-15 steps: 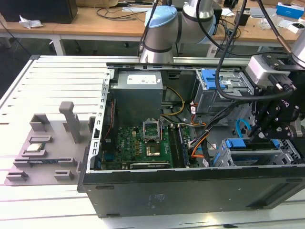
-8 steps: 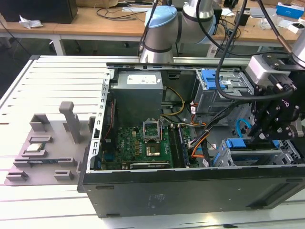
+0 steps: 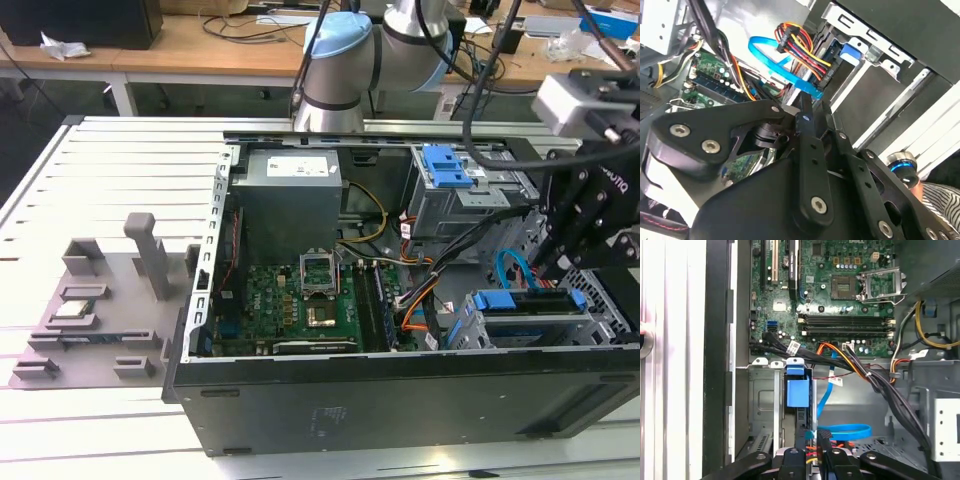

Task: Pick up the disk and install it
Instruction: 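Insert the second disk wire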

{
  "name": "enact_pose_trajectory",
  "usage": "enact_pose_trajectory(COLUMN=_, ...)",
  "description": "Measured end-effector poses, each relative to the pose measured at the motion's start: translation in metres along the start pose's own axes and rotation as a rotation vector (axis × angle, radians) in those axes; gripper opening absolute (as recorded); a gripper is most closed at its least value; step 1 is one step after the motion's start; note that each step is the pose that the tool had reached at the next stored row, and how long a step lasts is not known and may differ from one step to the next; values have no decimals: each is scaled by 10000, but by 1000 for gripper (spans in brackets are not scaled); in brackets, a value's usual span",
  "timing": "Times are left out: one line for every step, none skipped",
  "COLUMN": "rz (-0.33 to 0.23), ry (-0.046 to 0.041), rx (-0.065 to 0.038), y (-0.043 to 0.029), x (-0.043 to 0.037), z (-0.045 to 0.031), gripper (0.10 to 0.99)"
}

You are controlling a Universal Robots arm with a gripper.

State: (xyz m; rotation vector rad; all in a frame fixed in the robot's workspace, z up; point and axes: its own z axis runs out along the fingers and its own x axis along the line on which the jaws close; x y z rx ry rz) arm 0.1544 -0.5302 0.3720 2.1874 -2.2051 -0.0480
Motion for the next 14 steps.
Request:
enact_pose_trajectory(rz=1, ry=2, rx=0, y=1, x=-11, z=-20, gripper=224)
enact_pose_trajectory(rz=1, ry=1, rx=0, y=2, x=-19, z=-40, gripper=161)
enact_pose_trajectory(rz=1, ry=1, rx=0, y=3, x=-22, z=-55, gripper=106)
enact_pose_trajectory(rz=0, ry=1, rx=0, y=4, x=-26, z=-90, gripper=106)
enact_pose_trajectory(rz=0, ry=1, rx=1, y=5, x=-26, z=-106, gripper=106)
enact_pose_trajectory(rz=0, ry=0, rx=0, y=6, x=-26, z=-116, gripper=106)
enact_pose_trajectory(rz=1, ry=1, rx=0, y=6, x=-26, z=-135, gripper=106)
enact_pose_trajectory(rz=1, ry=-1, rx=0, y=7, x=-26, z=-142, gripper=106)
enact_pose_trajectory(rz=1, ry=-1, rx=0, y=7, x=-26, z=-148, gripper=106)
enact_pose_trajectory(rz=0, ry=-2, rx=0, y=7, x=-27, z=-150, gripper=106)
enact_pose_trajectory(rz=1, ry=0, rx=0, y=7, x=-26, z=-152, gripper=106)
enact_pose_trajectory(rz=1, ry=0, rx=0, y=7, x=-26, z=-153, gripper=106)
enact_pose_trajectory(rz=0, ry=0, rx=0, y=7, x=-26, z=-153, gripper=106)
enact_pose_trajectory(rz=0, ry=0, rx=0, y=7, x=-26, z=-153, gripper=106)
